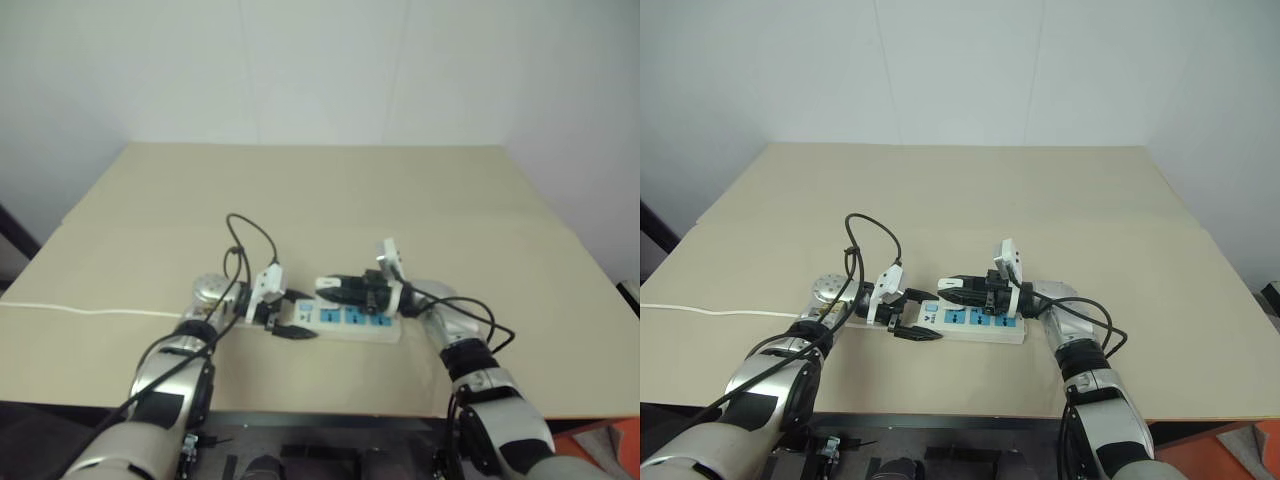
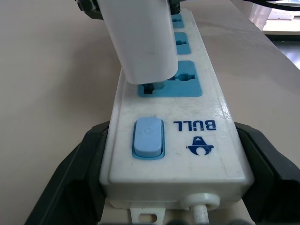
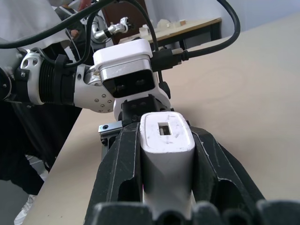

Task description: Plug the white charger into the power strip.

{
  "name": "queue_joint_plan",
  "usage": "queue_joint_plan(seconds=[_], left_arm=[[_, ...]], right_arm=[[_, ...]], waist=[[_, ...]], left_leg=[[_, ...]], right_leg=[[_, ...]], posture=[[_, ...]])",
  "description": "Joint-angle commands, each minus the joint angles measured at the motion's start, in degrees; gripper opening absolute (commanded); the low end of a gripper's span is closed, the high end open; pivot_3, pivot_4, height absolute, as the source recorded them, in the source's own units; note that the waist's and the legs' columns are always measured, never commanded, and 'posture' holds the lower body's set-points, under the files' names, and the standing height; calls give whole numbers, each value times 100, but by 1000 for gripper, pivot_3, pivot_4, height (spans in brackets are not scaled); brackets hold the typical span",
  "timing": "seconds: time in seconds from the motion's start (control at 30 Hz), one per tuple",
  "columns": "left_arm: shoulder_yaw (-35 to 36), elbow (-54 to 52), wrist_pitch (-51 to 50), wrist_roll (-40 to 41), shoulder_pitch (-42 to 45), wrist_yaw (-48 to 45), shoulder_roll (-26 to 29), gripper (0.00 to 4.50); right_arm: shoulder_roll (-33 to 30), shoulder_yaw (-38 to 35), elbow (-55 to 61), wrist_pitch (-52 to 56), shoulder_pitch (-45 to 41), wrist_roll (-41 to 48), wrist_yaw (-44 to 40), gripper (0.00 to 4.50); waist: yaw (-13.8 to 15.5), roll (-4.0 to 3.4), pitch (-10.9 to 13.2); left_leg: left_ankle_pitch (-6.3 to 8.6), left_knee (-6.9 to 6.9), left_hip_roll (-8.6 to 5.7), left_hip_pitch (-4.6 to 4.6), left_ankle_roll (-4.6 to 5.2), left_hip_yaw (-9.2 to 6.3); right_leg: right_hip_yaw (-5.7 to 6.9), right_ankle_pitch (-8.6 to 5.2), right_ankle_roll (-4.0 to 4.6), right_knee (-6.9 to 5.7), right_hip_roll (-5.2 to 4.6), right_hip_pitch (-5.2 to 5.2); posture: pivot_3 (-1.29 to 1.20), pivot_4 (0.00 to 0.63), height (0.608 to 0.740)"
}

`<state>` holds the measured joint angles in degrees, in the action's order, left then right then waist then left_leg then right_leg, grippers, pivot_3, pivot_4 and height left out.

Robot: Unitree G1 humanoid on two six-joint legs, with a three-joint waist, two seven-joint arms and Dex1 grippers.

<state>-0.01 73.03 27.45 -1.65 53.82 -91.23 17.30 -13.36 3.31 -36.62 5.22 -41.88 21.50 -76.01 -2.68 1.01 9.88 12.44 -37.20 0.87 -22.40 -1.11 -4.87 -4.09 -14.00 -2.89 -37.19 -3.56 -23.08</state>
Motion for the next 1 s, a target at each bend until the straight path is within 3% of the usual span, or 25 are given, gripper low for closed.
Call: queue_joint_plan(seconds=[0.03,1.0], left_arm=[[-122,48,-20,-85,-50,-85,-21,3295],[-112,50,-43,-81,-30,-10,-26,3295]], right_arm=[[-8,-122,-107,-253,-118,-46,8,1119],[-274,-56,-424,-633,238,-274,-167,1119]], waist=[[0,0,0],[30,-1,-1]], left_leg=[[0,0,0,0,0,0],[0,0,-1,1,0,0]], right_leg=[[0,0,0,0,0,0],[1,0,0,2,-1,5]], posture=[[0,150,740],[0,150,740]])
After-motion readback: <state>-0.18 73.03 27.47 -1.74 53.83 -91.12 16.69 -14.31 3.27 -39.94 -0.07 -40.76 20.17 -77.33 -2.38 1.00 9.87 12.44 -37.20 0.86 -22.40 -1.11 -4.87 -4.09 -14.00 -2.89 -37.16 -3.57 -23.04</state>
